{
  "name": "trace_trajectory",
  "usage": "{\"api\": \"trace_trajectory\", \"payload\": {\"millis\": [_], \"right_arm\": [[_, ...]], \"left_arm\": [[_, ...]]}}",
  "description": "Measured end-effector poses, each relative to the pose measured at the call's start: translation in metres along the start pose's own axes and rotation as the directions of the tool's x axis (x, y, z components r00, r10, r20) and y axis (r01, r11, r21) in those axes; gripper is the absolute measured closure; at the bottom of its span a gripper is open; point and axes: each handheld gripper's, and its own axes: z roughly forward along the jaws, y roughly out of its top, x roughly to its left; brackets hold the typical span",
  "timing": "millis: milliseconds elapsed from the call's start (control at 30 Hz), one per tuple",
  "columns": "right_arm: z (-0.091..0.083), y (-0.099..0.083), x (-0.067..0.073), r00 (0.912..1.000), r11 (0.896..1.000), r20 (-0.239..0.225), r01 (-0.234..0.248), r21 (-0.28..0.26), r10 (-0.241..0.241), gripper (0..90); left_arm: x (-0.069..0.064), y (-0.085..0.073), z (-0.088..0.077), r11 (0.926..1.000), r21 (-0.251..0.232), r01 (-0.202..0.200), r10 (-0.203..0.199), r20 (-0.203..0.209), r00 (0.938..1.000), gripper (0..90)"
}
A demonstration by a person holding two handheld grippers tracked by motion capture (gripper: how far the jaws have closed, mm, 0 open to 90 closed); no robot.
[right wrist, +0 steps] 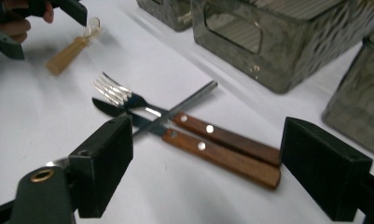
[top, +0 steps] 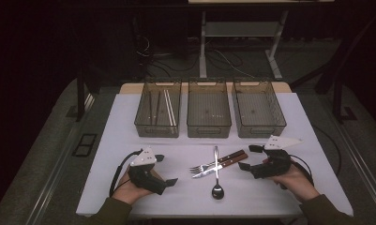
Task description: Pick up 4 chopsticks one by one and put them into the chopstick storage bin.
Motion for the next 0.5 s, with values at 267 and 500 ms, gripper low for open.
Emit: {"api": "trace_trajectory", "payload": {"millis": [267, 500], "right_arm": [[-0.008, -0.017, -0.002, 0.9999, 1.000, -0.002, -0.013, 0.016, 0.013, 17.3], [-0.015, -0.030, 0.000, 1.0000, 0.999, 0.008, -0.003, 0.041, 0.003, 17.3]], "left_arm": [[0.000, 0.000, 0.001, 0.9999, 0.011, -0.004, 0.004, -0.008, 1.0000, 2.7], [0.002, 0.000, 0.000, 0.9999, 0.015, 0.004, -0.004, -0.021, 0.9998, 6.9]]}}
